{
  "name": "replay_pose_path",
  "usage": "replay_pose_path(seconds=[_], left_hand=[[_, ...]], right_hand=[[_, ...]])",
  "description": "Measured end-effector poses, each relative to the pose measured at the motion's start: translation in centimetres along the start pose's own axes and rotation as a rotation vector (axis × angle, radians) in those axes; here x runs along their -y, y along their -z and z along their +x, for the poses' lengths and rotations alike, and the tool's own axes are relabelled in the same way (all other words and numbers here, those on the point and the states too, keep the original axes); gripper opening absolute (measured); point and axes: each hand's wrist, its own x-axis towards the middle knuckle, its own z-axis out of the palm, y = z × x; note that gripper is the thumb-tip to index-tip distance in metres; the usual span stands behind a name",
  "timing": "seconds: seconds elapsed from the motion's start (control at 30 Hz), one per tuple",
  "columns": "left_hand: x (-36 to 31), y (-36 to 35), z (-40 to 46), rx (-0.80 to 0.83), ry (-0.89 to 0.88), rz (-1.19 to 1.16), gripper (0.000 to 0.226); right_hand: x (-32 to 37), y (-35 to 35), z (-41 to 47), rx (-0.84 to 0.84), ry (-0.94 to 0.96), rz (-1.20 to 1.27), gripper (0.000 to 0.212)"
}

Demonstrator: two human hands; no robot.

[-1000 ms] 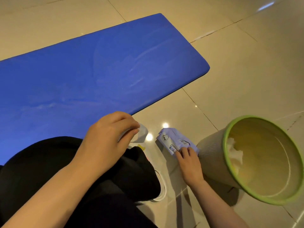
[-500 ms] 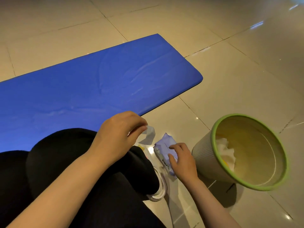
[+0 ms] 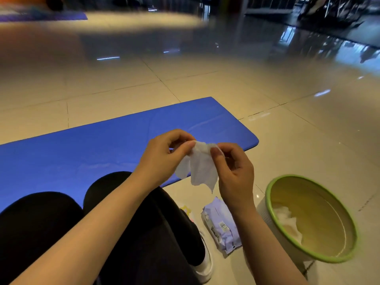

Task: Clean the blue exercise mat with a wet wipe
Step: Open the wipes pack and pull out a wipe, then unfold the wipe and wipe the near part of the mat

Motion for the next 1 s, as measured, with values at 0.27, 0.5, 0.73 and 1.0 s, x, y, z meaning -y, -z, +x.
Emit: replay_pose_path(seconds=[0.27, 0.5, 0.73, 1.0], left_hand=[[-4.0, 6.2, -3.5, 0.052, -0.025, -0.076, 0.032], [-4.2, 11.6, -5.0, -0.066, -0.033, -0.247, 0.001], [-1.5, 15.9, -2.7, -0.255, 0.011, -0.386, 0.01], [6.2, 17.8, 3.9, -0.236, 0.265, -0.151, 0.013]], right_hand=[[9.9, -2.2, 4.1, 0.066, 0.167, -0.052, 0.022], [14.8, -5.6, 6.7, 0.194, 0.305, -0.214, 0.022], [12.4, -11.6, 10.4, 0.262, 0.186, -0.202, 0.051], [4.1, -18.3, 14.0, 0.408, -0.098, -0.188, 0.051]])
